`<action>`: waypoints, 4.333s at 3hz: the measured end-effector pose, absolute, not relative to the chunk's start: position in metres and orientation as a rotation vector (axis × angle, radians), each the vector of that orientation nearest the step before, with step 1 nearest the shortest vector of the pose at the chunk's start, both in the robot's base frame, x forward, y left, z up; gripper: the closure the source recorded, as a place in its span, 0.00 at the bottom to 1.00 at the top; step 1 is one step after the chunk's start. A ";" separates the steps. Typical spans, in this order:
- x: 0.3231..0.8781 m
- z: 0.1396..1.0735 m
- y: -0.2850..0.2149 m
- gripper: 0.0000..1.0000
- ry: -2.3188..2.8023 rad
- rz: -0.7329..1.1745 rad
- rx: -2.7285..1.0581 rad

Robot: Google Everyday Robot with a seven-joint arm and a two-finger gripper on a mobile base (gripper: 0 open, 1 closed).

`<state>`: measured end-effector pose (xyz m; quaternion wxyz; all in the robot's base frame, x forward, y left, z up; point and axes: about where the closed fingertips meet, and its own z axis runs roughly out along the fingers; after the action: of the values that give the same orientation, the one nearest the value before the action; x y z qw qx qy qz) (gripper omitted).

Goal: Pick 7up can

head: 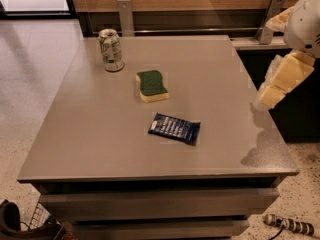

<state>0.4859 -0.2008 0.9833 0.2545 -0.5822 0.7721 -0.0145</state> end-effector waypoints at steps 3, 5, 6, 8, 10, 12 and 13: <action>0.608 0.990 -0.079 0.00 1.564 0.430 -1.192; 0.626 0.989 -0.038 0.00 1.477 0.518 -1.126; 0.651 0.977 -0.022 0.00 1.451 0.555 -1.085; 0.722 0.940 0.039 0.00 1.386 0.681 -0.975; 0.752 0.919 0.094 0.00 1.395 0.785 -0.974; 0.759 0.905 0.131 0.00 1.369 0.872 -0.949; 0.761 0.897 0.146 0.17 1.364 0.904 -0.939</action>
Offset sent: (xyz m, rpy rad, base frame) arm 0.1355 0.1114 0.0154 0.7512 -0.3208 0.1236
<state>0.7608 0.1463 0.8971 0.5870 -0.4029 0.5853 0.3880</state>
